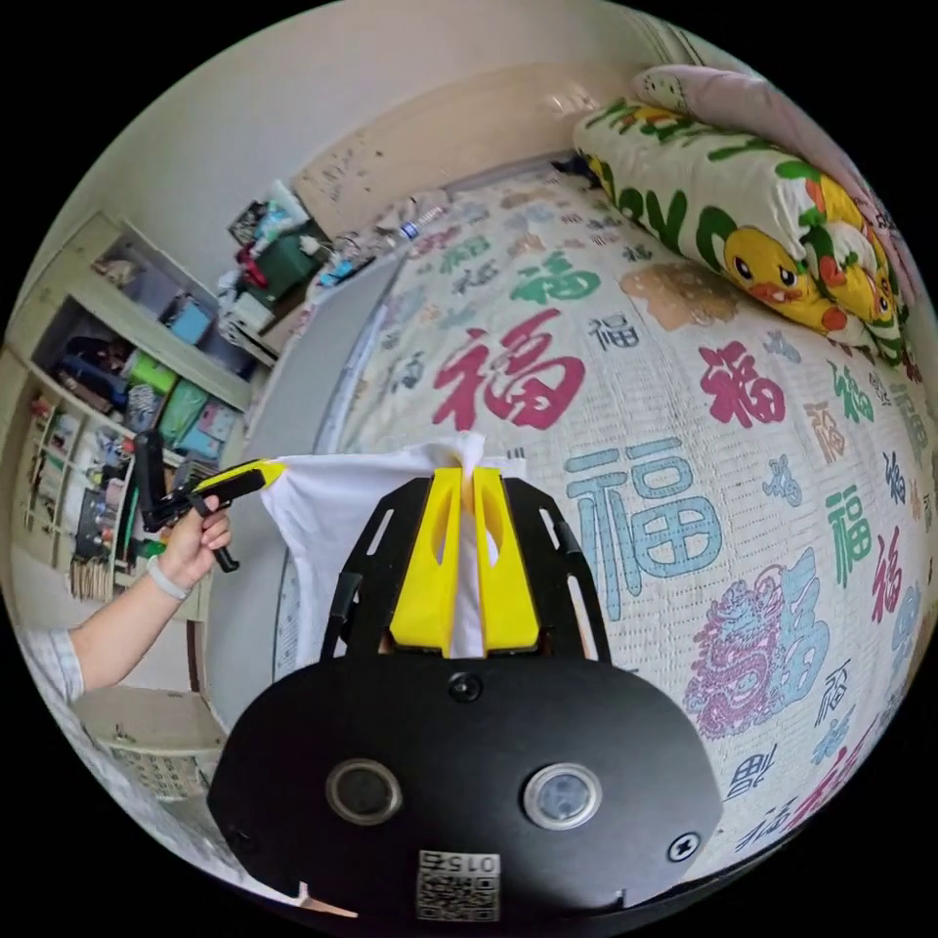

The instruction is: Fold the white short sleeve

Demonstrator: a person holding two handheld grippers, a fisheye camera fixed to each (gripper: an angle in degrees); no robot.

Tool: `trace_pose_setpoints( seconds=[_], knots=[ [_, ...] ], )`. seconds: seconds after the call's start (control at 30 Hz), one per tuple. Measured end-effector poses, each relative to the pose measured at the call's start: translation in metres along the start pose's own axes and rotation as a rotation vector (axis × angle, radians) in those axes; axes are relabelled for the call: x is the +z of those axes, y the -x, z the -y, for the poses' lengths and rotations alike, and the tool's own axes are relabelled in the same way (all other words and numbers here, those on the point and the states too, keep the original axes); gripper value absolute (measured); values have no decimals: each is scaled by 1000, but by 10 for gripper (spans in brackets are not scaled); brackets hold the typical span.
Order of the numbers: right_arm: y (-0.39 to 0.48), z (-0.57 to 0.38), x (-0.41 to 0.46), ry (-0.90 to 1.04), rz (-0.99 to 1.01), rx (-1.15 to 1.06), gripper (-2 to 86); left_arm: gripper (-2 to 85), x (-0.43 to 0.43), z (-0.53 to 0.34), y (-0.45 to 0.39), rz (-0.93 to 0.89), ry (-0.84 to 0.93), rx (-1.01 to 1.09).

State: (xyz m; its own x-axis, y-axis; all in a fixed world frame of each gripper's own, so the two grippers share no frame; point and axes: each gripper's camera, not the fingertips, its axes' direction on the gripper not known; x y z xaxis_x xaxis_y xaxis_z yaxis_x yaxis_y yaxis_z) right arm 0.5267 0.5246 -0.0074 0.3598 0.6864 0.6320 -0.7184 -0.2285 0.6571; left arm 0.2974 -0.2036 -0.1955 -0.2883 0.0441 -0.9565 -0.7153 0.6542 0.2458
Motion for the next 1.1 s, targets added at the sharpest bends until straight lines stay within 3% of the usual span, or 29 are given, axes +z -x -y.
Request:
trace_pose_setpoints(
  seconds=[0.17,0.3,0.4,0.57,0.7,0.83,1.1],
  knots=[
    [-25,23,86,134,-94,85,33,10,63,26,19,66,127,-68],
    [-22,13,102,69,-161,46,40,16,73,26,9,120,115,-34],
    [-20,-13,79,-75,-200,72,18,21,56,14,-3,154,31,-35],
    [41,-125,-7,-316,-353,-159,8,53,-33,-48,-60,251,-221,148],
    [97,-218,-34,-343,-347,-221,54,82,-70,-116,-113,365,-354,325],
    [141,-292,-20,-168,-185,-171,85,84,-65,-165,-127,23,-236,194],
    [170,-346,46,14,-159,-182,113,81,-12,-217,-158,-254,44,214]
  ],
)
